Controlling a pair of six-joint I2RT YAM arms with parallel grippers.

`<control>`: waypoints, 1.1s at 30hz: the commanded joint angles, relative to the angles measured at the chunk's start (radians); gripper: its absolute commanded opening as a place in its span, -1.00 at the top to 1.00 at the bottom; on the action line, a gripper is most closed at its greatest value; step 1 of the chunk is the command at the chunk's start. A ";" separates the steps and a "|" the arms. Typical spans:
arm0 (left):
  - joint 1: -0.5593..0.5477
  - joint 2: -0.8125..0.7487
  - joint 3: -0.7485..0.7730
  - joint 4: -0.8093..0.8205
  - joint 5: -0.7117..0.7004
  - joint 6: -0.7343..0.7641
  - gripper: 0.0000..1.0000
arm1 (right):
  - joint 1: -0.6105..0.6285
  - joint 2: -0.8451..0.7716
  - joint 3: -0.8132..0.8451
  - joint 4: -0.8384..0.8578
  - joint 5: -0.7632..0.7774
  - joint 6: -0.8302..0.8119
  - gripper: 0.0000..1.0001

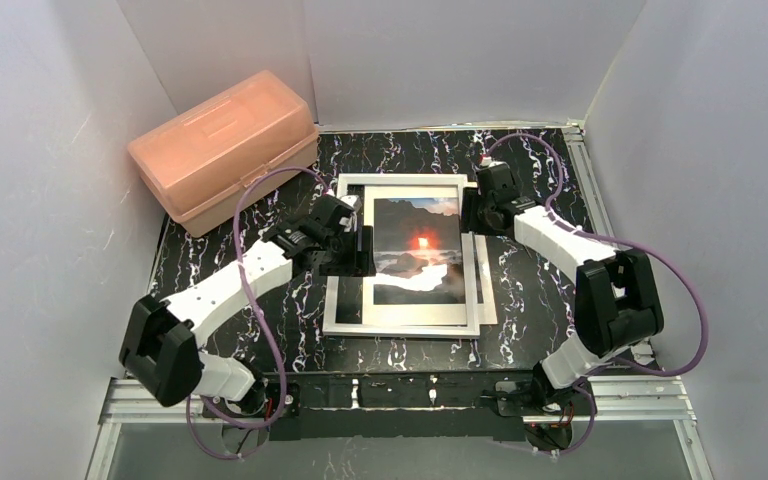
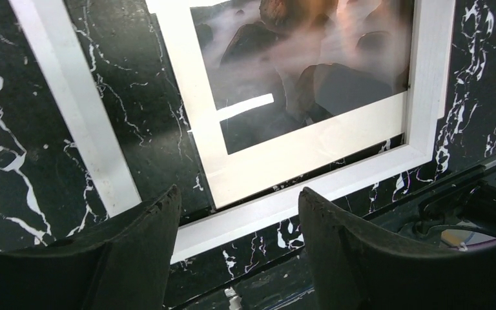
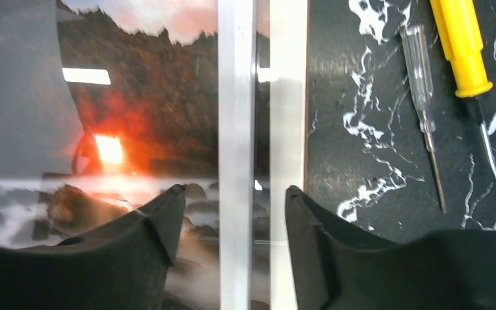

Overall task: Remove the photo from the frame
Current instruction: Place the photo frame item in the photo frame.

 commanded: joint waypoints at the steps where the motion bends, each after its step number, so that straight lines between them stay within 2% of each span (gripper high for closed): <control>1: 0.003 -0.118 -0.045 -0.030 -0.052 -0.033 -0.34 | -0.005 -0.102 -0.075 0.010 -0.009 -0.023 -0.46; 4: 0.002 -0.155 -0.071 -0.012 -0.078 -0.050 -0.40 | -0.005 -0.162 -0.129 0.041 -0.007 0.005 -0.93; 5: 0.003 -0.158 -0.073 -0.011 -0.085 -0.054 -0.41 | -0.005 -0.177 -0.144 0.057 -0.007 0.017 -0.97; 8: 0.003 -0.146 -0.056 -0.047 -0.123 -0.069 -0.43 | -0.007 -0.190 -0.141 0.056 -0.008 0.070 -0.97; 11: 0.002 -0.136 -0.046 -0.062 -0.140 -0.090 -0.44 | -0.007 -0.187 -0.120 0.009 -0.050 0.024 -0.97; 19: 0.002 -0.115 -0.063 0.020 -0.075 -0.116 -0.45 | -0.041 -0.234 -0.210 0.064 -0.179 0.065 -0.97; 24: 0.016 -0.053 -0.011 -0.042 -0.198 -0.086 -0.54 | -0.054 -0.186 -0.181 0.024 -0.188 0.059 -0.97; 33: 0.044 0.034 -0.002 0.055 -0.148 -0.054 -0.63 | -0.060 -0.087 -0.161 -0.010 -0.218 0.050 -0.97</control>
